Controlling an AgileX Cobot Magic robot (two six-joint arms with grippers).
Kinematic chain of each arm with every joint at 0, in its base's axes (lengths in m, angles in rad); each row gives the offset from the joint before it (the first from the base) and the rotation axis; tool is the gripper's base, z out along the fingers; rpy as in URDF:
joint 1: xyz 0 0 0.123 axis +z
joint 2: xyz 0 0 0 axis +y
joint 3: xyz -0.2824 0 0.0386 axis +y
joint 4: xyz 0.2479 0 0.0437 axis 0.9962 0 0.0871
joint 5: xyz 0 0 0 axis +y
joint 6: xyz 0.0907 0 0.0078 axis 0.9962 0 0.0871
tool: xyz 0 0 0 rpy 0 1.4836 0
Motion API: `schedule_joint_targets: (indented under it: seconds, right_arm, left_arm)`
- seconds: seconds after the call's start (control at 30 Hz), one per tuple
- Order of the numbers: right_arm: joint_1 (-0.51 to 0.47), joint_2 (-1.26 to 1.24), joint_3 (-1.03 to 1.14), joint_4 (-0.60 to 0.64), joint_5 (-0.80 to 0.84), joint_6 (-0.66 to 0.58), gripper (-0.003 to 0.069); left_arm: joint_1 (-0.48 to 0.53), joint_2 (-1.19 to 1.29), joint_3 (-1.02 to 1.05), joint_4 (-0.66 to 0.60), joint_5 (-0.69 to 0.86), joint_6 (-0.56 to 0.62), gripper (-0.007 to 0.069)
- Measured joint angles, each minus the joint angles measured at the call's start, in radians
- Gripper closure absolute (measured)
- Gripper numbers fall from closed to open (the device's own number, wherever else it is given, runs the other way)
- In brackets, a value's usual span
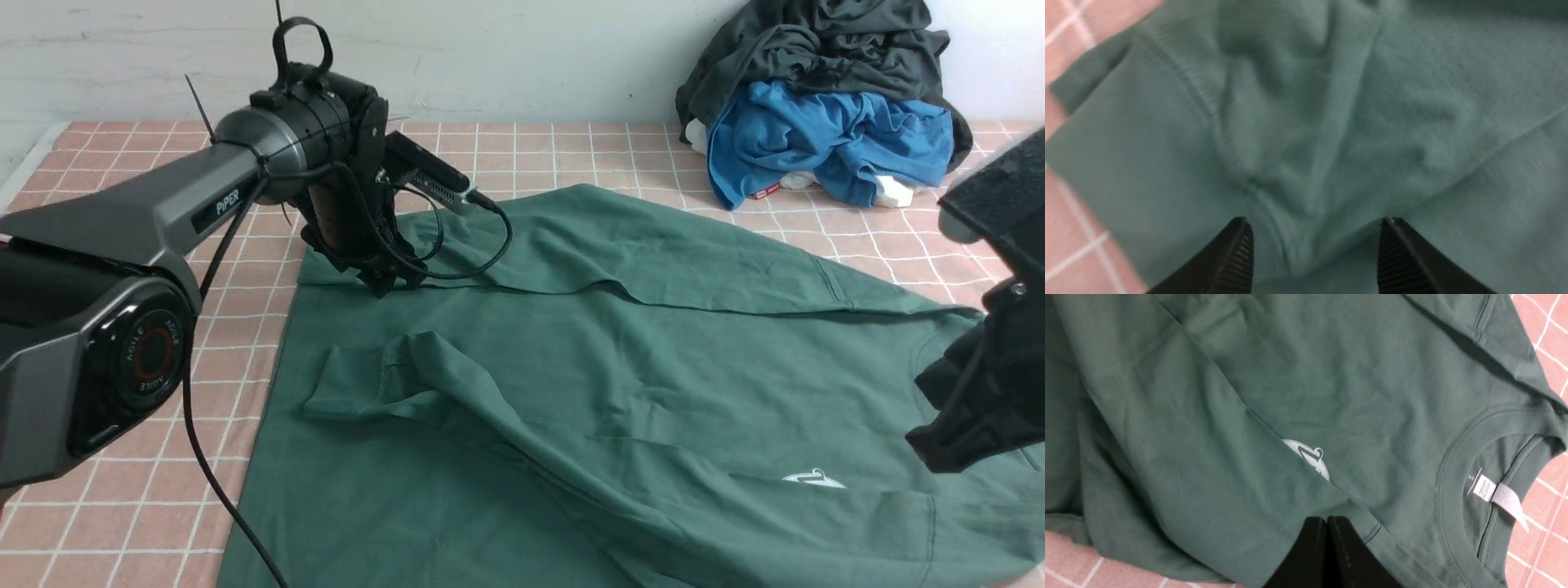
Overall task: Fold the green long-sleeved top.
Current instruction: Use the left arm to clamp the cuff farthest from it
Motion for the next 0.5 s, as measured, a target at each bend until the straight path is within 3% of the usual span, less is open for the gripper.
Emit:
schedule_joint_targets:
  seconds: [0.23,0.5]
  right_arm:
    - [0.000,0.001,-0.008,0.001,0.008,-0.003,0.0673]
    - [0.000,0.007,-0.008,0.003,0.007,-0.003,0.0673]
  left_arm:
    - [0.026,0.016,-0.011,-0.007,-0.083,0.009,0.0237]
    - [0.044,0.023,-0.018,-0.010,-0.114,-0.058,0.0242]
